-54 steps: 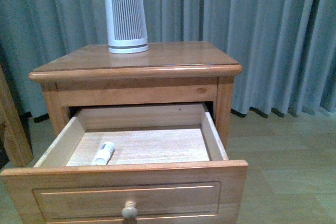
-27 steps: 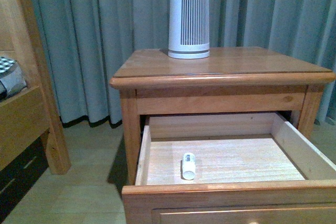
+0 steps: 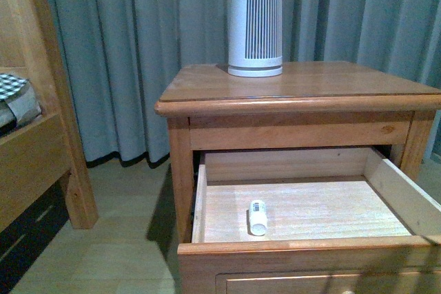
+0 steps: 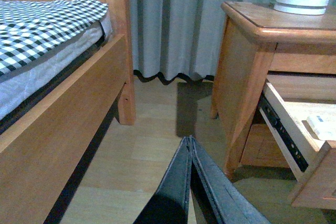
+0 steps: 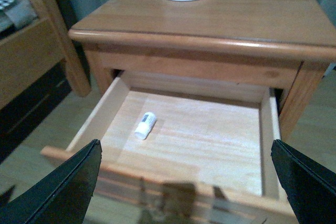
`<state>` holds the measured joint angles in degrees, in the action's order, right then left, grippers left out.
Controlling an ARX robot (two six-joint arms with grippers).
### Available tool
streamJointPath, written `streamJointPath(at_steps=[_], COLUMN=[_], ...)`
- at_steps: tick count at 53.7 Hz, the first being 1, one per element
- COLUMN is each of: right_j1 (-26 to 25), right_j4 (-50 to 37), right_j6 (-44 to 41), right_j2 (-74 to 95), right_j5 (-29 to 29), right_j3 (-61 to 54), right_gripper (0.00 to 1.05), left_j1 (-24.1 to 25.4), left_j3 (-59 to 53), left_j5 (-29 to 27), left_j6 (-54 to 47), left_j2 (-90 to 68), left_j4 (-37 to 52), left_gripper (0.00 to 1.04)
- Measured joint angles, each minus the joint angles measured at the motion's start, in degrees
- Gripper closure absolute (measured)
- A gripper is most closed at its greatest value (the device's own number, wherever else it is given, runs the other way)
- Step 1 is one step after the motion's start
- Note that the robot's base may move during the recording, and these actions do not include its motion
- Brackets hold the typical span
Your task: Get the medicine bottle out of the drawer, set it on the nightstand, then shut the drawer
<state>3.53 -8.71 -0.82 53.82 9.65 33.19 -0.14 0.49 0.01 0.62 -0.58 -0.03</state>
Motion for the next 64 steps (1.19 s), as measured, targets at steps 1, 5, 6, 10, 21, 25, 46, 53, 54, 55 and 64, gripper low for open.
streamJointPath(at_steps=[1,5,6,10,21,25,46,53,54,55,64], right_j1=[0.61,3.17,3.93,6.82,14.36,15.78,17.64,17.92,17.97,18.01,18.49], right_j4=[-0.87,-2.97,-3.17,-2.93,-0.22,0.11,2.05,2.67,2.86,2.99,4.11], right_j6=[-0.55,-2.67,-2.73,-3.39,-2.25,-2.14,-0.44,0.39,0.57,0.74,3.21], right_j2=[2.89,15.63,19.71,34.07,62.25,67.41,79.34,81.68,82.14,82.51,84.89], right_j5=[-0.68,-4.13,-5.05,-9.38,-16.50,-17.38,-17.77,-17.57,-17.57,-17.55,-17.38], right_j3=[1.92,10.62,13.46,22.86,39.45,43.06,51.76,54.40,54.93,55.41,58.36], right_gripper=[0.07,0.07,0.07,0.07,0.07,0.07,0.07,0.07,0.07,0.07,0.17], left_j1=[0.00,0.00,0.00,0.00,0.00,0.00,0.00,0.00,0.00,0.00,0.00], left_j3=[0.00,0.00,0.00,0.00,0.00,0.00,0.00,0.00,0.00,0.00,0.00], left_j5=[-0.02,-0.02,-0.02,-0.02,-0.02,-0.02,-0.02,-0.02,-0.02,-0.02,-0.02], left_j6=[0.00,0.00,0.00,0.00,0.00,0.00,-0.02,-0.02,-0.02,-0.02,-0.02], left_j2=[0.00,0.20,0.20,0.22,0.22,0.22,0.22,0.22,0.22,0.22,0.22], left_j4=[0.00,0.00,0.00,0.00,0.00,0.00,0.00,0.00,0.00,0.00,0.00], left_gripper=[1.02,1.02,1.02,0.83,0.32,0.16,0.07,0.07,0.07,0.07,0.07])
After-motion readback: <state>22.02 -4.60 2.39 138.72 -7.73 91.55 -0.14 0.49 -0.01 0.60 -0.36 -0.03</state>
